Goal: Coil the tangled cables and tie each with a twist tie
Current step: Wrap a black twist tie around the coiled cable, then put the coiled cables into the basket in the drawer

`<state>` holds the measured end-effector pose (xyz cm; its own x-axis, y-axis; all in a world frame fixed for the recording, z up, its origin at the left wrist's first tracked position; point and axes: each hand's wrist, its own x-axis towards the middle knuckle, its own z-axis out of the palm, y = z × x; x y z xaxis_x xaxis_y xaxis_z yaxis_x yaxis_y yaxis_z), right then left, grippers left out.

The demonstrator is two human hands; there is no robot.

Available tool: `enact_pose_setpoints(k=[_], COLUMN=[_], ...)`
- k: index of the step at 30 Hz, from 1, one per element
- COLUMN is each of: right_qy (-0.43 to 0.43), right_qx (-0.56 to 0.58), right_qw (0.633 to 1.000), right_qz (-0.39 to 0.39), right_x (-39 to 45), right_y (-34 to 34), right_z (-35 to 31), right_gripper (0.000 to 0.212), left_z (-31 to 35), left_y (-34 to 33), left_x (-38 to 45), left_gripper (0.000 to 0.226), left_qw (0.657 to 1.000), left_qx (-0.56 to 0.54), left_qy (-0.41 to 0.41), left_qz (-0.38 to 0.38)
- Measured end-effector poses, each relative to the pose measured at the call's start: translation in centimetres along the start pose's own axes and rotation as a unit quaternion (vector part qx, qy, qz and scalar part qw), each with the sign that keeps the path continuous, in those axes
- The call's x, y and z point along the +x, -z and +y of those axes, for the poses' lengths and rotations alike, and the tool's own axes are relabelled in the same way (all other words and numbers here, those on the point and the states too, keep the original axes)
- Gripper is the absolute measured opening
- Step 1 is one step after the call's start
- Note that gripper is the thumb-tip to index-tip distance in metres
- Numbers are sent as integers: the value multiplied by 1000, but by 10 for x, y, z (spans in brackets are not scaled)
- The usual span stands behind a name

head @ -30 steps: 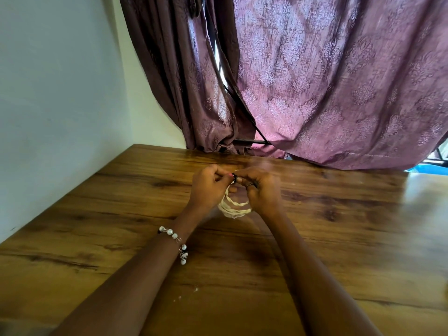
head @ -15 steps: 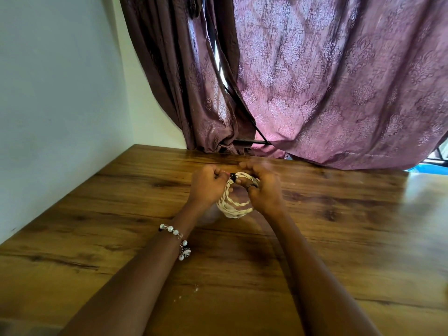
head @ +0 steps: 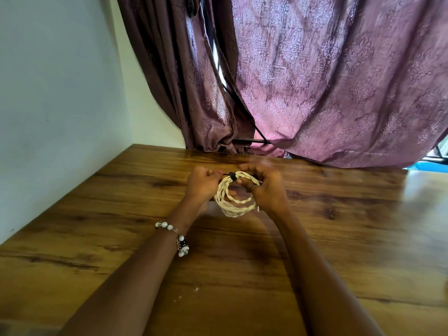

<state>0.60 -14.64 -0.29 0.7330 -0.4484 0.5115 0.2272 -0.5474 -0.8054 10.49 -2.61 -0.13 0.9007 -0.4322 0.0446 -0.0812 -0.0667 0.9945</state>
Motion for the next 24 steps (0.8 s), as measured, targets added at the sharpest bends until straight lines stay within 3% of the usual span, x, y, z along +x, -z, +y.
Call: enact_pose_setpoints(k=[4, 7, 11, 15, 20, 24], right_qy=[-54, -140, -200, -221, -264, -291], right_qx=[83, 140, 113, 131, 73, -17], right_qw=[995, 980, 973, 966, 961, 950], right_qz=[0, -27, -33, 22, 47, 112], right_x=[0, -2, -6, -12, -40, -73], right_y=[6, 15, 25, 39, 78, 126], right_z=[-3, -5, -7, -17, -21, -30], right_gripper=[39, 47, 38, 19, 25, 10], left_z=[13, 17, 17, 20, 22, 20], left_y=[4, 3, -1, 1, -25, -72], left_x=[-10, -16, -21, -26, -48, -76], left_gripper=[18, 17, 17, 22, 41, 21], left_qw=[993, 983, 976, 974, 965, 949], left_qx=[-117, -176, -201, -164, -126, -133], left_qy=[14, 36, 64, 76, 95, 111], left_qz=[-27, -30, -51, -138, -212, -262])
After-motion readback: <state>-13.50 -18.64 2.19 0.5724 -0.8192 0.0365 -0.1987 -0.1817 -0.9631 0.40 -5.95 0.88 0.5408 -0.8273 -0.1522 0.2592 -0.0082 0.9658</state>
